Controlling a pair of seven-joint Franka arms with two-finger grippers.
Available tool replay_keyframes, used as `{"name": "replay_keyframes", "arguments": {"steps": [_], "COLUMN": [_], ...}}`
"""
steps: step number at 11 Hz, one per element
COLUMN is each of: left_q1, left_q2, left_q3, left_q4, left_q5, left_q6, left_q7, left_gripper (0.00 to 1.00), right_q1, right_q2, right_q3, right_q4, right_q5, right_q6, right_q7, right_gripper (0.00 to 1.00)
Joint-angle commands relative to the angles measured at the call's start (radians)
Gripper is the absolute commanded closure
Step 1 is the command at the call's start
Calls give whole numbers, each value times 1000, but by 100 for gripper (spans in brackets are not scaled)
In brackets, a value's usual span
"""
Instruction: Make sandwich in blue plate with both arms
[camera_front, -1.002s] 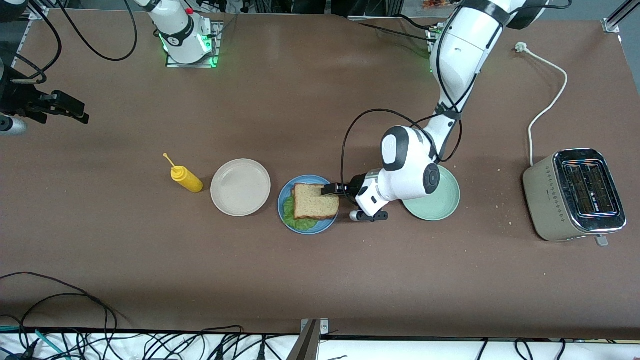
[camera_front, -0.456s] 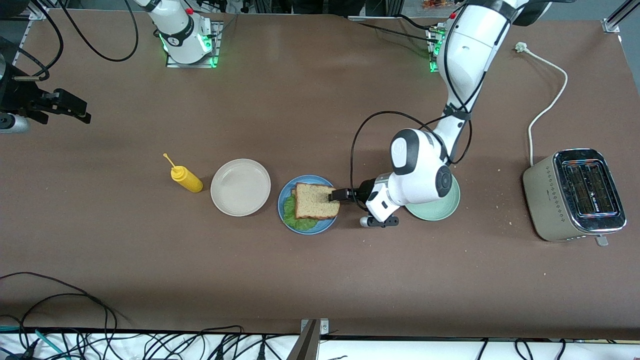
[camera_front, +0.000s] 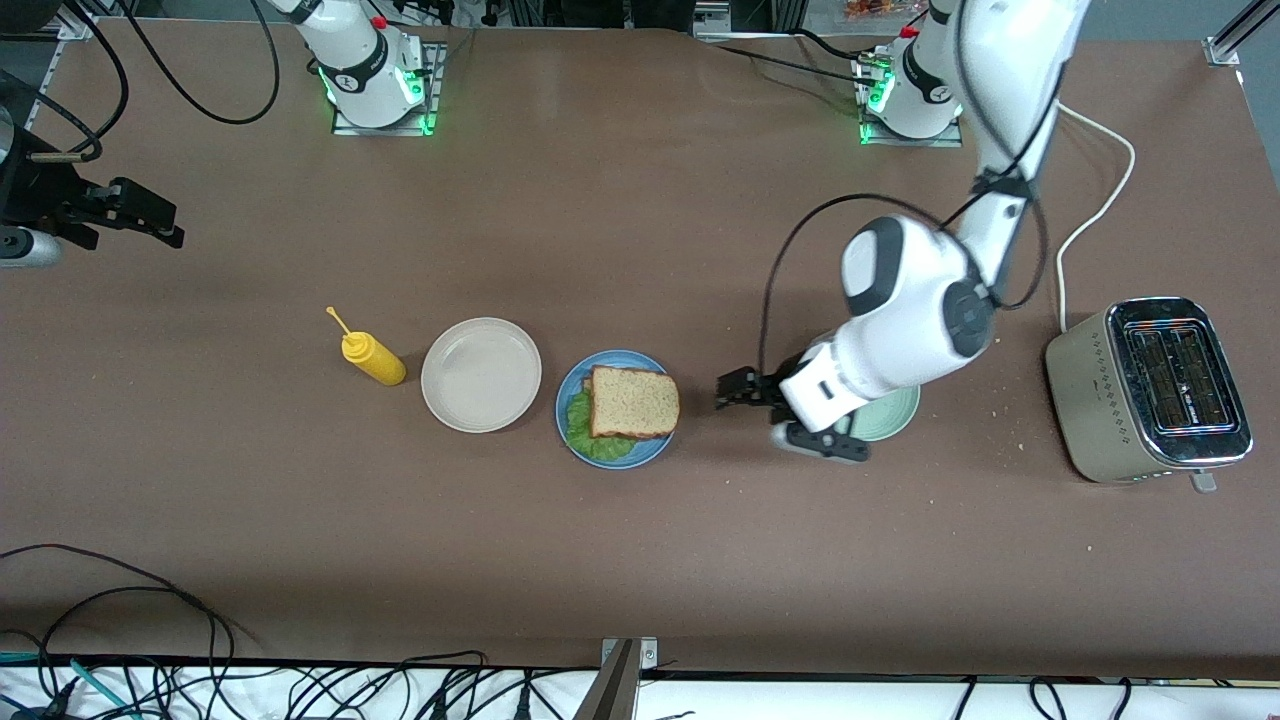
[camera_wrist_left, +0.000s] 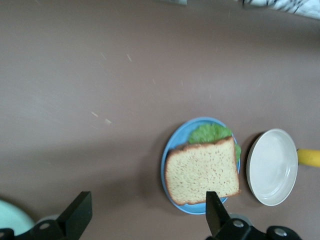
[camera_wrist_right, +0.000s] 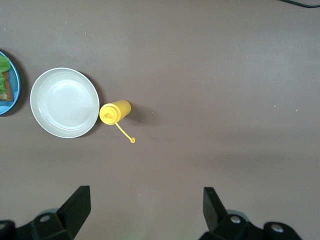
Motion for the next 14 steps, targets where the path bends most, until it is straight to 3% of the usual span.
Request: {"name": "replay_keyframes", "arguments": {"steps": [1, 3, 5, 8, 12, 14], "left_q1": [113, 174, 181, 193, 225, 225], "left_q2": [-313, -419, -503, -601, -631, -625], "left_q3": [-4, 2, 5, 6, 9, 8], "left_q4": [-227, -233, -229, -209, -114, -92], "left_q5": [72, 127, 318, 496, 625, 655], "left_q6": [-38, -189, -275, -448, -679, -733], "left_q7": [18, 17, 14, 12, 3, -104], "left_gripper": [0, 0, 0, 0, 0, 0], "right_q1": [-3, -4, -4, -4, -4, -4], "right_q2": [12, 12, 15, 15, 15, 15], "right_q3": [3, 1, -2, -2, -2, -2], "right_q4": [24, 24, 27, 26, 26, 26], "right_q5": [3, 3, 4, 3, 4, 3], "right_q6": [-20, -20, -18, -18, -18, -18], "right_q7": [5, 5, 5, 5, 7, 7], "right_gripper": [0, 0, 0, 0, 0, 0]}}
